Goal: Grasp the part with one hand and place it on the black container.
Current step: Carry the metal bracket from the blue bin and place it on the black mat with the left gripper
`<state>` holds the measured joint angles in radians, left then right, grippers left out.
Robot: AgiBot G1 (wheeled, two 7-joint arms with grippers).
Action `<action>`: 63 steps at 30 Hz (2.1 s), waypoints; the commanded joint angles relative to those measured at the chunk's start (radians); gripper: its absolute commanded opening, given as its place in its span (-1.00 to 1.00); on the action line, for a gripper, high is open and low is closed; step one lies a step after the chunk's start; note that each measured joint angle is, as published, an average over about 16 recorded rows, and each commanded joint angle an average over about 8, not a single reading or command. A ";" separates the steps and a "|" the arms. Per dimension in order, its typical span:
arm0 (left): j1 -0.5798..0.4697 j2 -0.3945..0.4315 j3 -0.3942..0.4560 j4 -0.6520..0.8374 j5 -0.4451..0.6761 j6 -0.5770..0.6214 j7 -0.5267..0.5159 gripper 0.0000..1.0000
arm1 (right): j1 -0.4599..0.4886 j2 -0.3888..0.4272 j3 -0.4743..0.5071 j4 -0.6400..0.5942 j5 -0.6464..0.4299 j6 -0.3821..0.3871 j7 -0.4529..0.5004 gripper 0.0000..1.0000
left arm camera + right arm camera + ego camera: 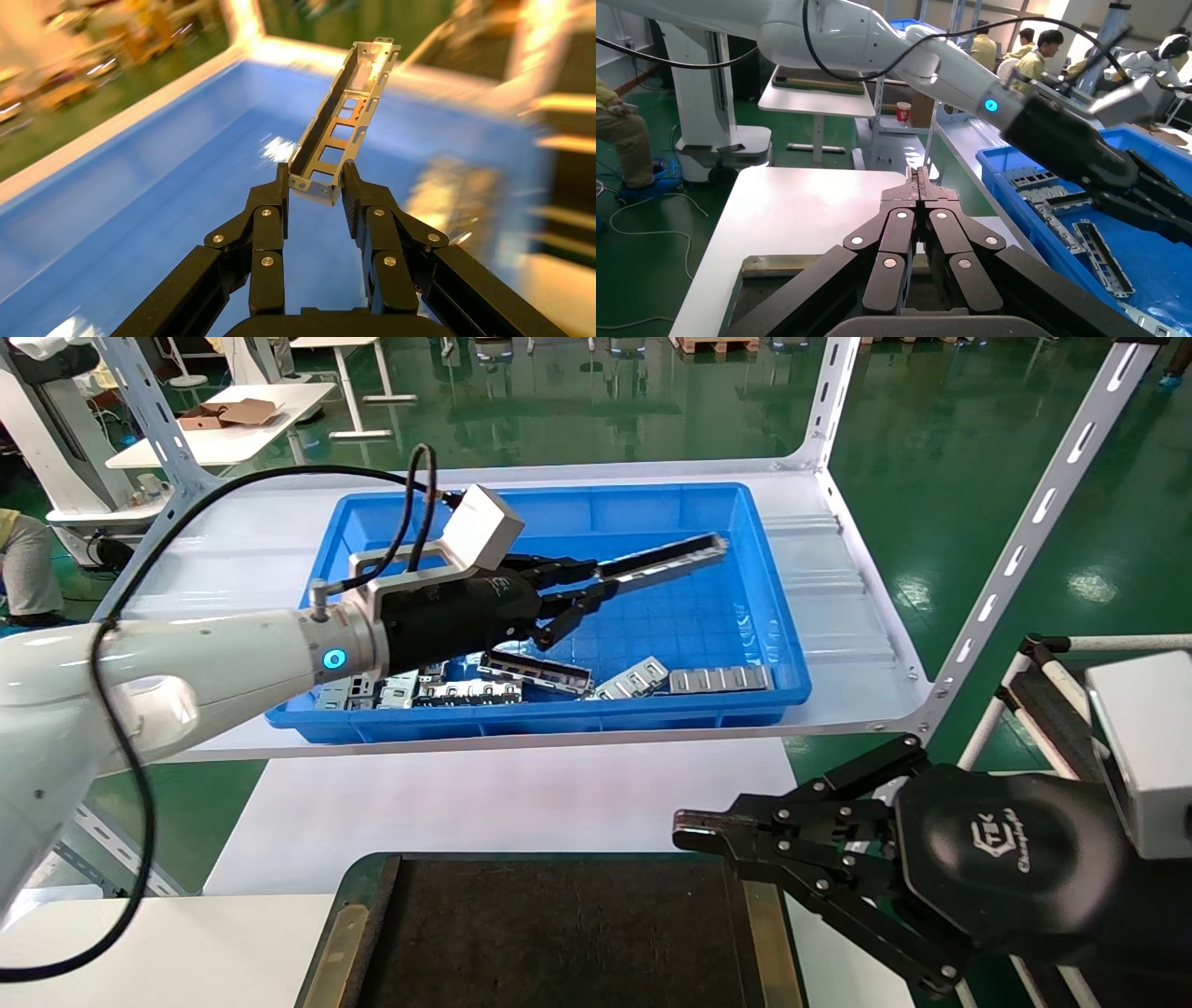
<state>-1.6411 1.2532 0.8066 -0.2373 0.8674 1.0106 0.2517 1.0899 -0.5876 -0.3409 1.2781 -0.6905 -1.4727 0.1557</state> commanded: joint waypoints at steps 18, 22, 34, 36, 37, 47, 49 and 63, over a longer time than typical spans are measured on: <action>0.114 -0.161 -0.020 -0.069 -0.070 0.439 0.029 -1.00 | 0.000 0.000 0.000 0.000 0.000 0.000 0.000 -1.00; 0.168 -0.200 -0.020 -0.126 -0.079 0.466 0.011 -1.00 | 0.000 0.000 -0.001 0.000 0.000 0.000 0.000 -1.00; 0.415 -0.338 -0.023 -0.431 -0.125 0.387 -0.105 -1.00 | 0.000 0.000 -0.001 0.000 0.001 0.000 0.000 -1.00; 0.472 -0.362 -0.025 -0.494 -0.137 0.343 -0.129 -1.00 | 0.000 0.000 -0.001 0.000 0.001 0.000 0.000 -1.00; 0.500 -0.374 -0.026 -0.527 -0.143 0.318 -0.141 -1.00 | 0.000 0.000 -0.001 0.000 0.001 0.000 0.000 -1.00; 0.761 -0.463 -0.028 -0.831 -0.176 -0.017 -0.261 -1.00 | 0.000 0.000 -0.001 0.000 0.001 0.000 -0.001 -1.00; 0.804 -0.475 -0.026 -0.883 -0.177 -0.091 -0.286 -1.00 | 0.000 0.000 -0.001 0.000 0.001 0.000 -0.001 -1.00; 1.013 -0.464 0.008 -1.099 -0.161 -0.544 -0.399 -1.00 | 0.000 0.001 -0.001 0.000 0.001 0.001 -0.001 -1.00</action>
<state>-0.6342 0.7926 0.8140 -1.3264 0.7057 0.4731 -0.1452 1.0902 -0.5870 -0.3424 1.2781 -0.6896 -1.4721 0.1550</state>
